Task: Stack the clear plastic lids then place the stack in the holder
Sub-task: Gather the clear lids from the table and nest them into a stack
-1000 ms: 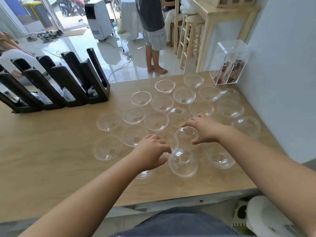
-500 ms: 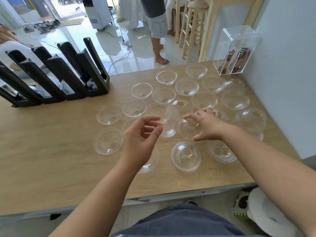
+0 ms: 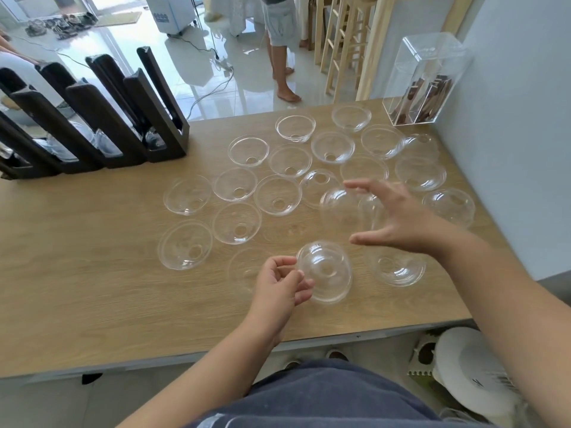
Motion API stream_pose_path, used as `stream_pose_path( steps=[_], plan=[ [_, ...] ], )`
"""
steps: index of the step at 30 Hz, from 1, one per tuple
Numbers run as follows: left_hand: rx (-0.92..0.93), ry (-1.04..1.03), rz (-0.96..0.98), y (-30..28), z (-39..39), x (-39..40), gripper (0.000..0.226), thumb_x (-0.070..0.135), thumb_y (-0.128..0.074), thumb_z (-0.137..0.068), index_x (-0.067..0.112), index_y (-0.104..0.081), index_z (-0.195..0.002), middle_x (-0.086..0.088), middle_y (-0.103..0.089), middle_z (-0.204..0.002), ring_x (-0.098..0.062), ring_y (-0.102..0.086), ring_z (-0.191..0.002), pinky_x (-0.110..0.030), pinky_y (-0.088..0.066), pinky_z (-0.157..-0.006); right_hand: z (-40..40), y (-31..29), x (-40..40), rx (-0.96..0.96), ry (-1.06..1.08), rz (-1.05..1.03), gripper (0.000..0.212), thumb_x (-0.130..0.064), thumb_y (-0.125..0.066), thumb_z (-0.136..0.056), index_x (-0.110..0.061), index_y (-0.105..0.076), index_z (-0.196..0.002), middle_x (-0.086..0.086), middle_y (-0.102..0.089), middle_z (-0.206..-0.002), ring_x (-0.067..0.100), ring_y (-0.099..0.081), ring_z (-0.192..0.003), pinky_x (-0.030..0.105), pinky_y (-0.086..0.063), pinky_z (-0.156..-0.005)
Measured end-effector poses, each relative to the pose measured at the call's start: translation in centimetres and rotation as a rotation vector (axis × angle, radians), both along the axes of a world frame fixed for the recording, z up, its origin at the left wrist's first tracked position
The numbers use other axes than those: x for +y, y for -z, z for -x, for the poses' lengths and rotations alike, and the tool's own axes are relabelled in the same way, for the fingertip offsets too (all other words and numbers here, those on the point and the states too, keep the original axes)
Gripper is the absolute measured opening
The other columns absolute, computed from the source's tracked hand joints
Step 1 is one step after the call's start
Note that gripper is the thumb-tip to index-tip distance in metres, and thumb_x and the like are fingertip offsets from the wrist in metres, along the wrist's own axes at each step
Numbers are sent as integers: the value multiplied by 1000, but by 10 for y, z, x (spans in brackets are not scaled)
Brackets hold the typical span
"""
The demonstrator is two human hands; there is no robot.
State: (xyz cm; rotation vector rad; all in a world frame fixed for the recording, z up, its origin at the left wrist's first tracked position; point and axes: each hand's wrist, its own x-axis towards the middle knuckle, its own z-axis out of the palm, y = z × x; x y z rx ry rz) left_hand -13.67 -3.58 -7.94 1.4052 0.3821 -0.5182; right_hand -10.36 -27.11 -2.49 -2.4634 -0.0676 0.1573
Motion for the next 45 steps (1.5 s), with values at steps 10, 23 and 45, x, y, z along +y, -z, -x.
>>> stream_pose_path(
  steps=[10,23,45],
  plan=[
    [-160,138,-365,6,0,4,12,12,-57,-93,22,-55,-100,-3,-61,-104,-18,-72,-70,-31,-59,-59,25,30,31,83,-279,277,86,-55,-74,-65,-60,-26,-136,-16,-38,-133,13,-20,-130,39,-16,-110],
    [-852,622,-1345,2,-6,91,56,56,-63,-71,28,-62,-120,8,-62,-115,-28,-54,-107,-45,-46,-84,21,61,53,101,-374,392,85,-57,-69,-70,-60,-19,-138,-10,-31,-139,20,-16,-136,41,-7,-109],
    [-40,-60,225,-26,-21,21,22,4,-54,-96,12,-61,-115,-5,-72,-95,-13,-70,-75,-27,-58,-68,75,58,1,110,60,201,61,-18,-68,-81,-46,-45,-131,-20,-57,-87,8,-54,-90,36,-46,-89]
  ],
)
